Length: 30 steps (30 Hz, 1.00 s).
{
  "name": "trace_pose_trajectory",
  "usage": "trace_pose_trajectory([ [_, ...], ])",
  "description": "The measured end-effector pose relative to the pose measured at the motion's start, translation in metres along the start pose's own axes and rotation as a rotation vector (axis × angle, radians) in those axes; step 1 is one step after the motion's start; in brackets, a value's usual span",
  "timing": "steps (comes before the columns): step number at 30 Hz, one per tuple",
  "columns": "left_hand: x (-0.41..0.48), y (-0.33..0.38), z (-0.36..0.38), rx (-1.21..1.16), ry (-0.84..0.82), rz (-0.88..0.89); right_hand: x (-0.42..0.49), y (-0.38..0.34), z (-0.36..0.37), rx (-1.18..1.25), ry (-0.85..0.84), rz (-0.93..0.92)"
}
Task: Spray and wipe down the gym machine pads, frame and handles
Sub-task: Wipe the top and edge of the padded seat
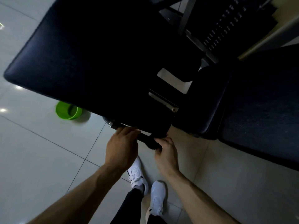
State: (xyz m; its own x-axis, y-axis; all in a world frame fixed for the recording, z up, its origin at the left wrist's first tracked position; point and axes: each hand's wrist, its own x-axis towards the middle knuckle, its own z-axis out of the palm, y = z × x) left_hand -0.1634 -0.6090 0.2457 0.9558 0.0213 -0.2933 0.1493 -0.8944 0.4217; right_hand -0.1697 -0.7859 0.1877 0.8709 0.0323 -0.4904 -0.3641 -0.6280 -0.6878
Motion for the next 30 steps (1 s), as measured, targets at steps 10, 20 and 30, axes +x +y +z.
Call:
trace_pose_trajectory([
  [10,-0.039,-0.001,-0.071,-2.065,-0.022,-0.969,-0.016,-0.166,0.019,0.484,-0.233,-0.159],
  [20,-0.003,-0.098,-0.130,-1.829,0.735,-0.802,0.031,-0.249,0.084,-0.004,-0.331,-0.729],
  [30,0.109,-0.189,-0.118,-1.271,1.149,-0.525,0.153,-0.206,0.130,-0.697,0.208,-1.184],
])
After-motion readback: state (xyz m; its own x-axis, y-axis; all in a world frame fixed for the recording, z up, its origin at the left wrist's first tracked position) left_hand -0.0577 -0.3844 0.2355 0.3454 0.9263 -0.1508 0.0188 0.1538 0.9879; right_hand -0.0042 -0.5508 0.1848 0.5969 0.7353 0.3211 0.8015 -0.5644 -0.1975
